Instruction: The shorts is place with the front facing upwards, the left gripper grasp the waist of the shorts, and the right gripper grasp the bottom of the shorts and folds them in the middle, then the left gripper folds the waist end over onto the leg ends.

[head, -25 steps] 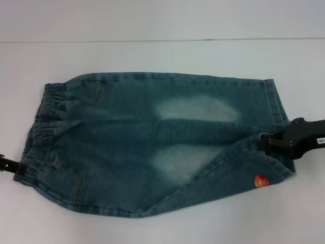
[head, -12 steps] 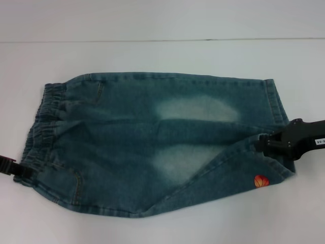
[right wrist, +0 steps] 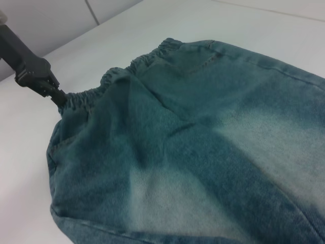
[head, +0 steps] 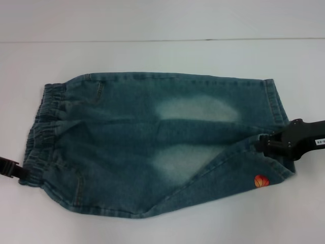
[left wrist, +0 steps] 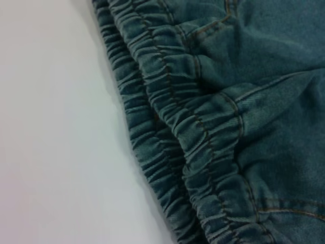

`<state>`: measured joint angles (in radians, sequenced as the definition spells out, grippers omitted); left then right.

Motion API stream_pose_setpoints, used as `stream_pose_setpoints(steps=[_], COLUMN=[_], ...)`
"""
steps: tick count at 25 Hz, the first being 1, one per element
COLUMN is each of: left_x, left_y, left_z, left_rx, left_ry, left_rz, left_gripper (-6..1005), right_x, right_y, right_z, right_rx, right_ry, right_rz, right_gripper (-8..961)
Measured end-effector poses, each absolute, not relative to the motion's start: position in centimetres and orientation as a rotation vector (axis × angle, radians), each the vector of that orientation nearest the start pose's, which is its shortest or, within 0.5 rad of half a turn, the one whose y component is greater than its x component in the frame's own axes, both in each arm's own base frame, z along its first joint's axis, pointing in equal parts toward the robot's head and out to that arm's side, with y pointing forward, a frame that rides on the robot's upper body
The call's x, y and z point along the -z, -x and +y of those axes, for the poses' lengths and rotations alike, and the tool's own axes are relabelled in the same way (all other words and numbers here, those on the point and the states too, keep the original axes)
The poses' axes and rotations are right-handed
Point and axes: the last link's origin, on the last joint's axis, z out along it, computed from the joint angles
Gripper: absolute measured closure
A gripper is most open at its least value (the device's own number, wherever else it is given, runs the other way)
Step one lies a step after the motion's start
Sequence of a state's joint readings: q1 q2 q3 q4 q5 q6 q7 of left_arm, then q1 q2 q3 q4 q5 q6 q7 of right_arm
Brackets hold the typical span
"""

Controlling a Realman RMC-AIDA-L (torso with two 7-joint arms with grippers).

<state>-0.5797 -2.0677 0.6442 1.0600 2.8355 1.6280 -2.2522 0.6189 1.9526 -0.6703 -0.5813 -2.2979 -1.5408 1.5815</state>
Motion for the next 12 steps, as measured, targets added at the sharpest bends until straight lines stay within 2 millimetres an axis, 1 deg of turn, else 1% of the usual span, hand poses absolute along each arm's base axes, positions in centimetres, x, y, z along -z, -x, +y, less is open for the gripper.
stream_pose_setpoints(steps=[2,4,7,10,12], left_x=[-6.8,-6.8,-7.3,-8.0,-8.5], left_y=[31.8,31.6,31.2,30.4,30.1], left_z=[32.8,32.8,33.2,33.8,34.0], left_rx=[-0.340,-0.338,-0.310,-0.235,-0.179], left_ry=[2.323,2.326,2.321,2.320,2.316], left_rz=[-1.486,-1.485,-1.463,-1.429,-1.422], left_gripper=[889,926,982,978,976], right_x=[-2.4,-2.5,-2.9,-3.6,-4.2], right_y=[-29.5,-29.5,-29.5,-29.5,-29.7], right_z=[34.2,34.2,34.4,34.6,34.7], right_rx=[-0.271,-0.285,-0.352,-0.436,-0.525], right_ry=[2.816,2.808,2.769,2.715,2.650], right_rz=[0.881,0.885,0.898,0.904,0.910], right_gripper=[919,919,919,920,920])
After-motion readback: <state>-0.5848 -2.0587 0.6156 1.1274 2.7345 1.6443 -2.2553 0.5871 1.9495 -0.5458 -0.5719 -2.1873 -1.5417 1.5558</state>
